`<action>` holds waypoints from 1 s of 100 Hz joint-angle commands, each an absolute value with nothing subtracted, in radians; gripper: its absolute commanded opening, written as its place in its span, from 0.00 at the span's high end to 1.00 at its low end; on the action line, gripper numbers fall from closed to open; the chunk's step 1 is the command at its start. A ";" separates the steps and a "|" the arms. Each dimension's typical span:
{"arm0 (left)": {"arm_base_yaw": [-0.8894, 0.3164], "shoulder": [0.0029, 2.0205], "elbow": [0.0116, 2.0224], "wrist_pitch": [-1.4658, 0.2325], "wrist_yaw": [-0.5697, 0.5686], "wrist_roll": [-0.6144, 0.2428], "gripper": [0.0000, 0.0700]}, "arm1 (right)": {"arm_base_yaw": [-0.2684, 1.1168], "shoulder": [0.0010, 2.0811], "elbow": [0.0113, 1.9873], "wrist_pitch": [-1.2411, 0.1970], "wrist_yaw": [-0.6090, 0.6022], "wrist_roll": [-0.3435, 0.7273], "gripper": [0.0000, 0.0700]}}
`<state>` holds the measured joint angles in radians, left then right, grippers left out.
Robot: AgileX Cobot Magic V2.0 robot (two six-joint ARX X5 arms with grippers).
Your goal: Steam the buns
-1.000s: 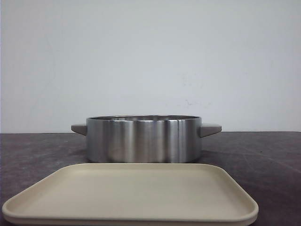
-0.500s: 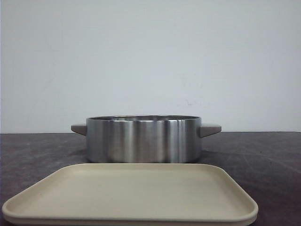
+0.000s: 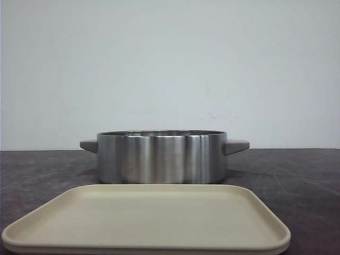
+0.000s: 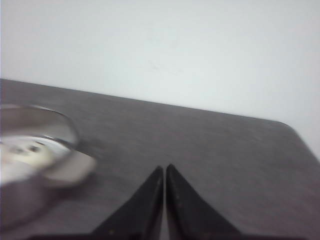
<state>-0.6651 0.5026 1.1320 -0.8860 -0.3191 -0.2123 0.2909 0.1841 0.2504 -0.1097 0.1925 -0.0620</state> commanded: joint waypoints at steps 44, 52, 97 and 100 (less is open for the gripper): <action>-0.672 0.508 1.142 -0.874 -0.325 -0.218 0.98 | 0.040 0.046 0.012 -0.034 0.127 -0.057 1.00; -0.672 0.508 1.142 -0.874 -0.324 -0.218 0.98 | 0.033 0.018 0.012 -0.095 0.117 -0.056 1.00; -0.672 0.508 1.142 -0.874 -0.324 -0.218 0.98 | 0.008 0.004 0.012 -0.169 0.077 -0.052 1.00; -0.672 0.508 1.142 -0.873 -0.324 -0.218 0.98 | 0.008 0.004 0.012 -0.165 0.077 -0.052 1.00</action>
<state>-0.6651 0.5026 1.1320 -0.8860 -0.3191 -0.2123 0.0101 0.0025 0.0151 -0.1680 0.0746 -0.0662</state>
